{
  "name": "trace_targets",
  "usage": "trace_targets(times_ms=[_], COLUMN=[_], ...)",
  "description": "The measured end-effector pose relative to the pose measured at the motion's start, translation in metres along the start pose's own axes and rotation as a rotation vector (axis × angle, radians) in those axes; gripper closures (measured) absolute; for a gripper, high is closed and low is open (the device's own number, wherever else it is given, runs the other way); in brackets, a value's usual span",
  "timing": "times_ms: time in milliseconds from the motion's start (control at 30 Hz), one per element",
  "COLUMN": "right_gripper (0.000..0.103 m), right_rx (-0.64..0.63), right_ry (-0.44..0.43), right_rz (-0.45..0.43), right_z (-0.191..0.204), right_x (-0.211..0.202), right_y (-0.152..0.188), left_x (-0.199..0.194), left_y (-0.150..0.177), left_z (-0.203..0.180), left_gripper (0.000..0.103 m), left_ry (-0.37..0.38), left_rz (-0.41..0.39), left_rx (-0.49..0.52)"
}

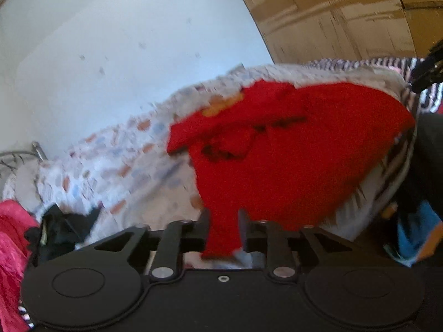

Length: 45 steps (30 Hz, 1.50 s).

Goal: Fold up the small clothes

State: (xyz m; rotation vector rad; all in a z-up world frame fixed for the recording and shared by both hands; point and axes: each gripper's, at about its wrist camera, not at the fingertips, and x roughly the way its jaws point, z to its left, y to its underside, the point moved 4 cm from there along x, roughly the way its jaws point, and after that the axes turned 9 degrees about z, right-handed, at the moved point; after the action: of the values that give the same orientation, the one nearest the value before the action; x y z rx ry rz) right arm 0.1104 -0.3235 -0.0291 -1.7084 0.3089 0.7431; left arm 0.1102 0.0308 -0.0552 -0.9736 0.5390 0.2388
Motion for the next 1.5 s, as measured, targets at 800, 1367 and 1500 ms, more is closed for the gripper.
trace_targets(times_ms=[800, 1367, 1500], right_gripper=[0.042, 0.095, 0.095], right_rx=[-0.700, -0.226, -0.188], right_ry=[0.461, -0.021, -0.048], right_rz=[-0.023, -0.186, -0.219], right_z=[0.082, 0.031, 0.019], right_x=[0.057, 0.000, 0.004], right_y=[0.044, -0.121, -0.148], left_x=[0.041, 0.056, 0.082], left_y=[-0.032, -0.051, -0.062], left_z=[-0.025, -0.083, -0.089], left_gripper=[0.017, 0.007, 0.010], left_ry=[0.053, 0.119, 0.056], left_rz=[-0.019, -0.055, -0.011], left_rx=[0.026, 0.095, 0.078])
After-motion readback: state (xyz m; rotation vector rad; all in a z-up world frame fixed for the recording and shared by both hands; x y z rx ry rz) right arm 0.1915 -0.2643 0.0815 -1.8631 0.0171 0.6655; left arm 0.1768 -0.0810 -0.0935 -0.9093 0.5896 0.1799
